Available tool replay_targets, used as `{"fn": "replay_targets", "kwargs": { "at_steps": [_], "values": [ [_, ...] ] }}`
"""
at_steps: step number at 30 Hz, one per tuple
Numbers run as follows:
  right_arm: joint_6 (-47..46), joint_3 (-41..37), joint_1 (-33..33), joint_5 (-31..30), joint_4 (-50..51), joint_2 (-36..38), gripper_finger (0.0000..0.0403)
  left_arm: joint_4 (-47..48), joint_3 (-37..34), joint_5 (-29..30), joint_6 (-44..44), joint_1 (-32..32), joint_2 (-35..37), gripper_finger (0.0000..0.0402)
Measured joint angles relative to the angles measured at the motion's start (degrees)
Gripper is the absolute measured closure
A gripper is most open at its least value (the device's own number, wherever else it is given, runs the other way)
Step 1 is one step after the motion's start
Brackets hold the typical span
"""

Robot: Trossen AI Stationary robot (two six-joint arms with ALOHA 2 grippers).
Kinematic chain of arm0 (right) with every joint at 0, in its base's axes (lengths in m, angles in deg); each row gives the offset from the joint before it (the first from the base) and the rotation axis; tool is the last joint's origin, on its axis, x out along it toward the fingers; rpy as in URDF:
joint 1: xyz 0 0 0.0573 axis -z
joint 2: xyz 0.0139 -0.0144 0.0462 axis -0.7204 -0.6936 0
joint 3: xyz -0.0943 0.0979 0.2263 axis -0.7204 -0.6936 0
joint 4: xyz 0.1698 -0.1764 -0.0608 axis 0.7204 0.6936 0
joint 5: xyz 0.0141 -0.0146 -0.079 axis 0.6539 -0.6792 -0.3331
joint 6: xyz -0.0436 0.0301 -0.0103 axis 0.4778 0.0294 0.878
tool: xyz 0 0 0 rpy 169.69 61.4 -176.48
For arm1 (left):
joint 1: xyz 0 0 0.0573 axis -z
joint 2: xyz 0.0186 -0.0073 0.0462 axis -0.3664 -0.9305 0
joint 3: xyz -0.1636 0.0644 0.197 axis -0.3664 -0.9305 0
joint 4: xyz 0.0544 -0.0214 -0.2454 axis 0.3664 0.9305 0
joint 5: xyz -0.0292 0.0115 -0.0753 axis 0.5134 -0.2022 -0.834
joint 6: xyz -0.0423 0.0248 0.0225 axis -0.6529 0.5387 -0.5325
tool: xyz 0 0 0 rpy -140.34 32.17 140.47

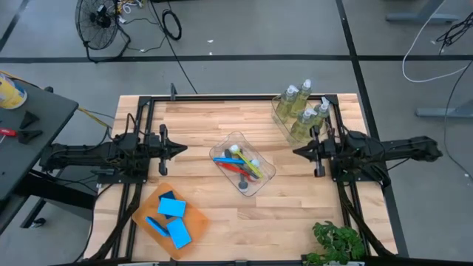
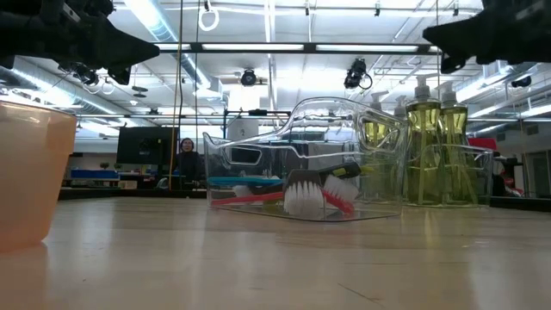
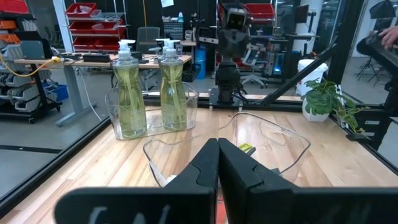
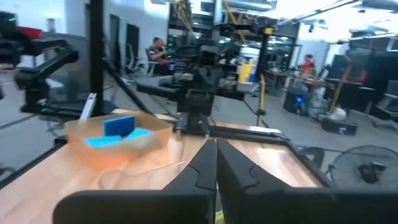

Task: Pick & Place Kitchen Sink Supplies
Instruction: Return to Home Position

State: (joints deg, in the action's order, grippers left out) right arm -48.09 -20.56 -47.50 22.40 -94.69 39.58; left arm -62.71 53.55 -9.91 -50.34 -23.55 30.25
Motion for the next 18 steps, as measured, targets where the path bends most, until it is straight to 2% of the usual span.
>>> {"fn": "replay_targets", "kwargs": {
  "at_steps": [5, 18],
  "values": [
    [0.28, -3.08, -2.15, -0.09, -0.43, 3.46, 0.0395, 0.00, 0.00, 0.00, 0.00, 0.01, 0.00, 0.0387],
    [-3.29, -9.59, -2.20, -0.13, -0.67, 10.44, 0.0395, 0.00, 0.00, 0.00, 0.00, 0.01, 0.02, 0.0387]
  ]
}}
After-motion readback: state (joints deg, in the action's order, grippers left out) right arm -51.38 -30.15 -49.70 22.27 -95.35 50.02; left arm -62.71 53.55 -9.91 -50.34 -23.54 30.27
